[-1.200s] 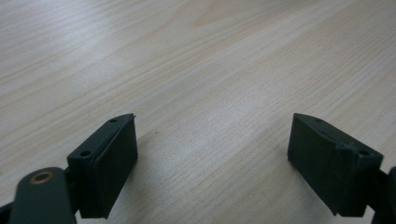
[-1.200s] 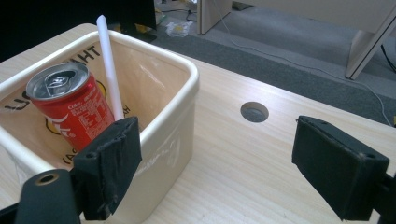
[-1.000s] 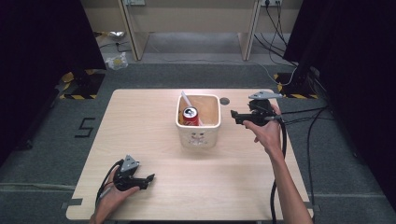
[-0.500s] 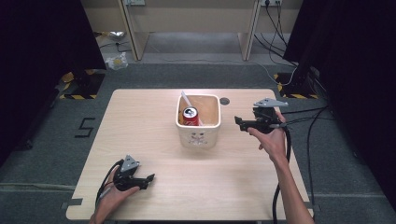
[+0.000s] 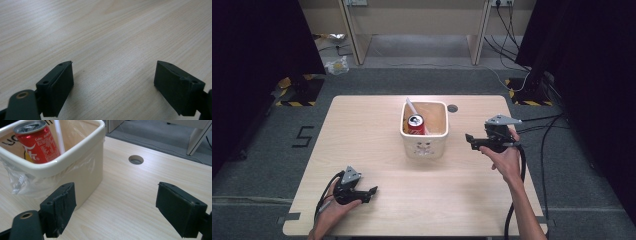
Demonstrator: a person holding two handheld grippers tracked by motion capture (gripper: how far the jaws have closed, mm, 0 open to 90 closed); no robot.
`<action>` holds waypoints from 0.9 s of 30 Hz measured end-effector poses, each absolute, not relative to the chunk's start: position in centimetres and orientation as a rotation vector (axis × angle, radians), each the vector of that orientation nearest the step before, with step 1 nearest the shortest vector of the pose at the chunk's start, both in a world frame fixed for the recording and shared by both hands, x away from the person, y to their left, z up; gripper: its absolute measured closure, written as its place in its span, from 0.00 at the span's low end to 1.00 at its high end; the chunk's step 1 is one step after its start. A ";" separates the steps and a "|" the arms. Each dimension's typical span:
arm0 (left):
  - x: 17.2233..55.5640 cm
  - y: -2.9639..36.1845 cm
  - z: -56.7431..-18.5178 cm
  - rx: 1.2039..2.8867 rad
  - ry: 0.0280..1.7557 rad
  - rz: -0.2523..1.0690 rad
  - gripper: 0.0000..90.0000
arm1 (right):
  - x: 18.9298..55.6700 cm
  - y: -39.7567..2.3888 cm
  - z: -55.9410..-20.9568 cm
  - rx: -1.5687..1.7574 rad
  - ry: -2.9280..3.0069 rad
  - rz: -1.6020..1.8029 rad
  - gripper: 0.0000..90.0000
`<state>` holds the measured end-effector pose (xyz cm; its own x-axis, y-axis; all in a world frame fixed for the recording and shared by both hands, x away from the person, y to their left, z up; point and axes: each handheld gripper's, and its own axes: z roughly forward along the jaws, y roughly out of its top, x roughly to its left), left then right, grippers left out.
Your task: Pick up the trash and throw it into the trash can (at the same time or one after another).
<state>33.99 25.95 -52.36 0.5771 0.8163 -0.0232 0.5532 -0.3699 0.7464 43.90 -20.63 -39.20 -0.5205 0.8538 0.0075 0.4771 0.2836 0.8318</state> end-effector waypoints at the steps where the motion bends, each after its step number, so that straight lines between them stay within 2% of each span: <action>1: 34.0 26.0 -52.4 2.075 1.088 0.459 0.17 | 43.8 -20.6 -39.4 1.189 2.115 1.130 0.18; 27: 34.0 25.9 -52.4 2.074 1.088 0.459 0.17 | 41.6 -20.7 -41.5 1.162 2.138 1.082 0.18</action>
<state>33.99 25.95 -52.37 0.5768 0.8165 -0.0236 0.5533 -0.3693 0.7466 41.59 -20.66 -41.47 -0.5282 0.8484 -0.0349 0.4743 0.3289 0.8166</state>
